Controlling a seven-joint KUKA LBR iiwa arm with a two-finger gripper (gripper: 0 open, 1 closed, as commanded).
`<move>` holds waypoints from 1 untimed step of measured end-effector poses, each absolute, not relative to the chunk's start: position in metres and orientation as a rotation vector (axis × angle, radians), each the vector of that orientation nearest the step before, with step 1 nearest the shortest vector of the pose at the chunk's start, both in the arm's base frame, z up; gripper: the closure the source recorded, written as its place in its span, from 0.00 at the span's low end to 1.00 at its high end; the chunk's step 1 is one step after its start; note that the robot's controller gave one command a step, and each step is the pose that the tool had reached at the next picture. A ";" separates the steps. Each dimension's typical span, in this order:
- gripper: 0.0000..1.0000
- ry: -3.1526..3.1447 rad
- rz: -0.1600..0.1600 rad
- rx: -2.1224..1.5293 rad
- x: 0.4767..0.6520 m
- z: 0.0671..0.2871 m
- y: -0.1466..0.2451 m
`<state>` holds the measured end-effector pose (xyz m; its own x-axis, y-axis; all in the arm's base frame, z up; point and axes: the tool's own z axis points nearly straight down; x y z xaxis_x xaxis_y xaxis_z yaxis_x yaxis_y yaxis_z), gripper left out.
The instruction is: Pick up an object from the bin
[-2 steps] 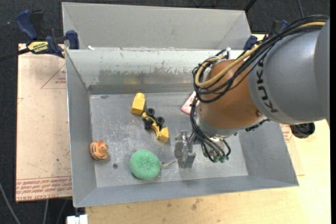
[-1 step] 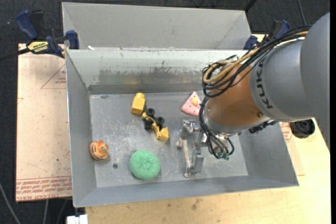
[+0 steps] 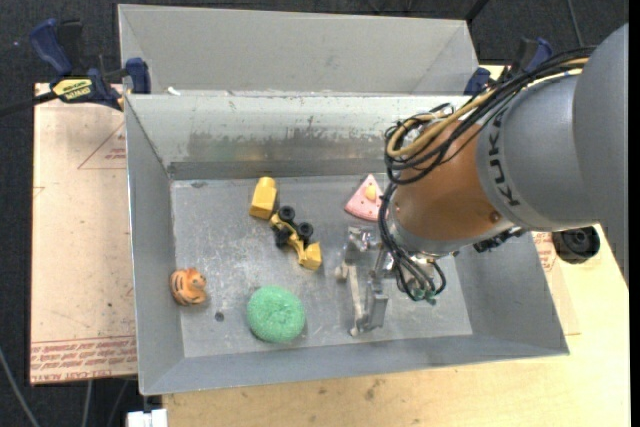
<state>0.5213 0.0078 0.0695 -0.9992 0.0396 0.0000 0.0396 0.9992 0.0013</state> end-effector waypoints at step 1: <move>0.00 3.142 0.002 0.075 0.566 0.095 0.025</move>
Offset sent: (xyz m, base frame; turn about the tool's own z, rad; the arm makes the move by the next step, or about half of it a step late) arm 0.0414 0.0205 0.0005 0.0342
